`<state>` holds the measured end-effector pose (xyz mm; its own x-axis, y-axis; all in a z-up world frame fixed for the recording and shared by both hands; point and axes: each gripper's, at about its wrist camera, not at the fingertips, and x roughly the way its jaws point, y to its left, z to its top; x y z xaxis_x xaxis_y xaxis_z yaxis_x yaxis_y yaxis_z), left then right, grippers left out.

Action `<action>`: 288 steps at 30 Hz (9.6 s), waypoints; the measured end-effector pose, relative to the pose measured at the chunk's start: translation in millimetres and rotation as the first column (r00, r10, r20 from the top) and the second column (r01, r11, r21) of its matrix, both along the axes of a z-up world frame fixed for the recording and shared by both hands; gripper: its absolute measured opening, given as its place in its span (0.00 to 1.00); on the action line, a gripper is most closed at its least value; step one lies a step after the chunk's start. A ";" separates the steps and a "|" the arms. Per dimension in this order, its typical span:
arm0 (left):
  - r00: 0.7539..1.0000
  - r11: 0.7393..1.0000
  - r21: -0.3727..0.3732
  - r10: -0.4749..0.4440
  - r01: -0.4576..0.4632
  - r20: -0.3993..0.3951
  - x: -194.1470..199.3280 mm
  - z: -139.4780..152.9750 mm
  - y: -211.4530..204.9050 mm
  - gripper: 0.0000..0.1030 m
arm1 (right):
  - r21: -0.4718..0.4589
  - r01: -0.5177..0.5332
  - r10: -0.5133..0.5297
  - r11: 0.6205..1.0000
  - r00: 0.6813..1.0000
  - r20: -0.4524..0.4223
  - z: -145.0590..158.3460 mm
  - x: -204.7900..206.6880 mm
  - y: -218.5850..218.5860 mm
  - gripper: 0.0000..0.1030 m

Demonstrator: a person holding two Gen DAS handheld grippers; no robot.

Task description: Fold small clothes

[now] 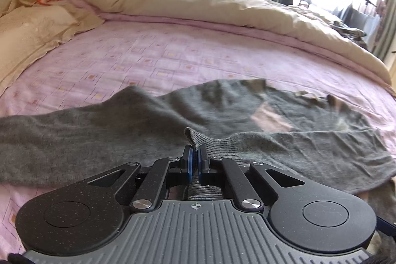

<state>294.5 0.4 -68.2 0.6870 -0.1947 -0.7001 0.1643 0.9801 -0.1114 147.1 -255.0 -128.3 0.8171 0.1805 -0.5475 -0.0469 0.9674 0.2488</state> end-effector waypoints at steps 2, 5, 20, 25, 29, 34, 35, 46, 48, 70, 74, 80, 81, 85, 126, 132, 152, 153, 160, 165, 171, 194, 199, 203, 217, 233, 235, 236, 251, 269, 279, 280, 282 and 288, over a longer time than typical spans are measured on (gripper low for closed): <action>0.999 1.000 -0.004 -0.005 0.005 -0.034 3.8 -10.1 2.6 0.04 | 0.004 0.001 -0.001 1.000 1.000 0.000 -0.2 0.1 -0.4 0.87; 0.999 1.000 0.005 -0.011 0.011 -0.031 2.0 -21.3 2.2 0.05 | 0.010 0.007 -0.007 1.000 1.000 0.001 -0.2 -0.2 -2.1 0.87; 0.995 0.996 0.014 -0.087 0.087 0.046 -40.5 -22.5 2.1 0.59 | 0.006 0.009 -0.009 1.000 1.000 -0.014 -0.3 1.2 -2.4 0.99; 0.997 0.998 0.035 -0.059 0.057 0.054 -55.3 -36.0 7.9 0.69 | -0.062 -0.001 -0.001 0.998 0.999 -0.035 0.0 3.1 7.5 0.99; 0.989 0.992 0.102 -0.085 0.073 0.125 -65.9 -43.0 -1.1 0.76 | -0.094 -0.013 0.008 0.995 0.999 -0.052 -0.1 5.0 11.4 1.00; 0.989 0.996 0.075 -0.065 0.055 0.132 -66.5 -44.8 2.9 0.78 | -0.097 0.001 -0.005 0.995 0.999 -0.041 9.7 4.6 0.2 0.98; 0.989 0.996 0.077 -0.063 0.053 0.133 -66.8 -45.2 2.5 0.78 | -0.111 0.036 -0.038 0.993 0.999 -0.018 14.0 2.4 -5.2 0.98; 0.990 0.995 0.087 -0.061 0.050 0.130 -66.1 -46.5 1.3 0.81 | -0.027 0.380 -0.381 0.924 0.923 -0.059 28.1 50.0 -126.0 0.99; 0.990 0.995 0.088 -0.062 0.050 0.129 -66.2 -46.6 1.2 0.81 | -0.076 0.391 -0.398 0.917 0.906 -0.146 14.5 65.3 -136.5 0.98; 0.994 0.996 -0.073 0.059 -0.052 0.095 -76.7 -20.6 58.5 0.82 | 0.003 0.175 -0.175 0.985 0.984 -0.033 44.7 13.2 0.9 0.99; 0.984 0.987 -0.080 0.144 -0.136 0.103 -77.3 -3.5 110.0 0.82 | 0.035 0.113 -0.111 0.993 0.993 -0.034 32.8 12.7 34.6 0.99; 0.935 0.932 -0.140 0.347 -0.335 0.073 -71.2 4.8 195.7 0.82 | 0.022 0.053 -0.053 0.998 0.998 -0.026 16.4 14.7 64.2 0.99; 0.925 0.920 -0.151 0.374 -0.362 0.065 -71.4 4.1 207.6 0.82 | 0.013 0.052 -0.052 0.999 0.998 -0.025 13.2 14.6 67.3 0.99; 0.874 0.853 -0.226 0.486 -0.471 0.012 -71.6 -4.8 252.6 0.82 | -0.004 0.052 -0.052 0.999 0.999 -0.017 9.4 13.0 71.7 1.00; 0.885 0.989 -0.147 0.051 0.020 0.463 -26.3 202.7 79.9 0.05 | 0.128 0.072 -0.074 0.989 0.997 0.011 39.8 -9.7 30.2 0.99; 0.887 0.968 -0.167 -0.095 0.189 0.453 -17.4 190.9 -36.4 0.05 | 0.132 0.116 -0.120 0.984 0.992 0.025 53.2 -35.0 -4.8 1.00; 0.843 0.861 -0.072 -0.472 0.504 0.258 -42.0 57.6 -182.1 0.69 | 0.176 0.210 -0.204 0.962 0.978 -0.053 36.3 -55.6 -53.3 0.99; 0.828 0.855 -0.057 -0.480 0.516 0.290 -47.8 61.3 -176.9 0.72 | 0.177 0.211 -0.205 0.961 0.977 -0.054 36.6 -53.4 -53.5 0.99; 0.825 0.878 0.001 -0.450 0.479 0.342 -74.4 56.8 -147.4 0.74 | 0.154 0.233 -0.228 0.960 0.973 -0.049 42.1 -38.0 -60.1 0.99; 0.927 0.960 -0.033 -0.258 0.277 0.272 -66.2 27.1 -94.7 0.74 | 0.092 0.222 -0.219 0.971 0.975 -0.036 48.8 -18.9 -61.7 0.99; 0.989 0.995 -0.049 -0.080 0.087 0.123 -46.9 -21.2 -39.3 0.74 | -0.013 0.167 -0.167 0.986 0.986 0.000 61.4 19.7 -46.2 0.99; 0.987 0.999 -0.011 -0.043 0.046 0.153 -57.0 -55.8 -20.4 0.76 | -0.125 0.452 -0.462 0.883 0.884 -0.074 33.1 72.2 -84.9 0.98; 0.987 0.999 -0.020 -0.045 0.048 0.153 -57.1 -54.7 -18.8 0.77 | -0.080 0.441 -0.443 0.894 0.896 -0.013 41.5 40.2 -102.0 0.98; 0.987 0.999 -0.021 -0.046 0.049 0.151 -57.5 -54.0 -19.2 0.77 | -0.078 0.363 -0.361 0.929 0.932 0.032 48.7 39.4 -96.5 0.97; 0.969 0.989 -0.014 -0.144 0.150 0.199 -49.6 -1.6 -19.8 0.80 | 0.059 0.274 -0.272 0.960 0.961 -0.040 24.9 67.7 -117.8 0.71; 0.975 0.986 0.069 -0.161 0.152 0.155 -15.5 -8.2 -24.5 0.80 | 0.057 0.167 -0.166 0.984 0.986 -0.021 32.4 81.4 -105.9 0.10; 0.972 0.985 0.074 -0.165 0.154 0.166 -12.4 -5.9 -27.6 0.80 | 0.008 0.190 -0.190 0.982 0.982 0.007 43.6 77.0 -102.5 0.10; 0.970 0.984 0.080 -0.169 0.157 0.176 -9.7 -4.1 -30.0 0.80 | 0.007 0.218 -0.218 0.976 0.976 0.007 46.3 75.6 -105.8 0.10; 0.991 0.993 0.093 -0.081 0.072 0.106 18.8 -22.5 -9.4 0.80 | 0.041 0.281 -0.278 0.959 0.959 -0.054 23.6 73.7 -120.3 0.54; 0.990 0.988 0.132 -0.093 0.078 0.110 26.5 -22.7 -12.9 0.80 | -0.122 0.323 -0.333 0.939 0.940 -0.079 16.2 73.7 -126.2 0.04; 0.996 0.997 0.070 -0.046 0.041 0.075 30.5 -43.5 7.5 0.88 | -0.050 0.293 -0.290 0.955 0.956 0.044 43.2 60.8 -105.2 0.55; 0.995 0.996 0.073 -0.047 0.041 0.084 29.4 -44.7 7.2 0.89 | -0.051 0.265 -0.263 0.963 0.964 0.039 42.6 65.6 -98.7 0.60; 0.994 0.998 0.059 -0.044 0.038 0.097 28.3 -46.9 9.9 0.91 | -0.073 0.231 -0.230 0.970 0.973 0.018 36.6 72.8 -88.2 0.62; 0.991 0.999 0.030 -0.040 0.037 0.130 24.8 -50.4 13.9 0.92 | -0.092 0.332 -0.338 0.939 0.939 -0.057 -2.1 71.4 -93.3 0.62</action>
